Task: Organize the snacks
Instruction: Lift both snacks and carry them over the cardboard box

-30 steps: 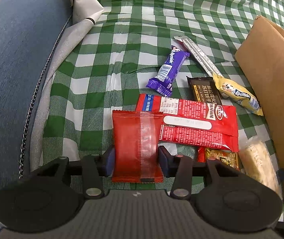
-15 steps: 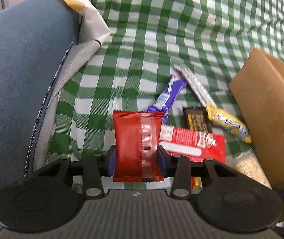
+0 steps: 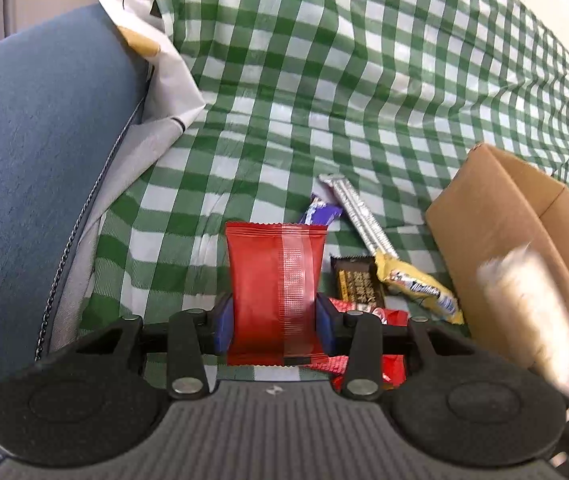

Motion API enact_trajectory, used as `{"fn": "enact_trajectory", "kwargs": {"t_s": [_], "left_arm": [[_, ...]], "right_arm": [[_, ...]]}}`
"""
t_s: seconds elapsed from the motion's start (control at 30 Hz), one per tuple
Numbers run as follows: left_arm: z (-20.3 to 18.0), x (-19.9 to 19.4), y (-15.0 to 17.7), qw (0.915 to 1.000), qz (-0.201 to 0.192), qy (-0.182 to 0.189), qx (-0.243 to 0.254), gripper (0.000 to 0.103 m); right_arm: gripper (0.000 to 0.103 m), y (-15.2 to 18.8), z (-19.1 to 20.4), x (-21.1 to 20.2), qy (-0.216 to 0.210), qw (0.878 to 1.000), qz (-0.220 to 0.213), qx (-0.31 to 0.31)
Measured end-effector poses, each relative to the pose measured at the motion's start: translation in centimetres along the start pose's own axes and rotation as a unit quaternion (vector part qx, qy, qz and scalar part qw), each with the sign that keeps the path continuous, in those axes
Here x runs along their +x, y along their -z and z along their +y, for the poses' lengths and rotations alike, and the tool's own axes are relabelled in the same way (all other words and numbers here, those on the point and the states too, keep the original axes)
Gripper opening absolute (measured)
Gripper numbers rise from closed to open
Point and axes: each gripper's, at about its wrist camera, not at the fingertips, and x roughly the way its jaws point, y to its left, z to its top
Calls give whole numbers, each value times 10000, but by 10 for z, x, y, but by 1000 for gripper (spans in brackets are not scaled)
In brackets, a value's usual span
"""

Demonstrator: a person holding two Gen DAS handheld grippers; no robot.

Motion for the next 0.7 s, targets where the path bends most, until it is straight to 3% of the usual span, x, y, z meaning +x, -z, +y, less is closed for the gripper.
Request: {"fn": "enact_trajectory", "kwargs": {"t_s": [0.37,0.53,0.7], "left_arm": [[-19,-16,-7,9985,-506,144,-135,46],[-40,-16,-7,9971,-631,414,-62,46],[-64,-16,-9,9946,-811,650,-39,46]], "right_arm": [[38,-29,-91,-40,315,9916,-1107,588],[38,-15,-138,-24,485,9897,-1082,806],[38,8,-155,-12,605,9877,-809,1196]]}}
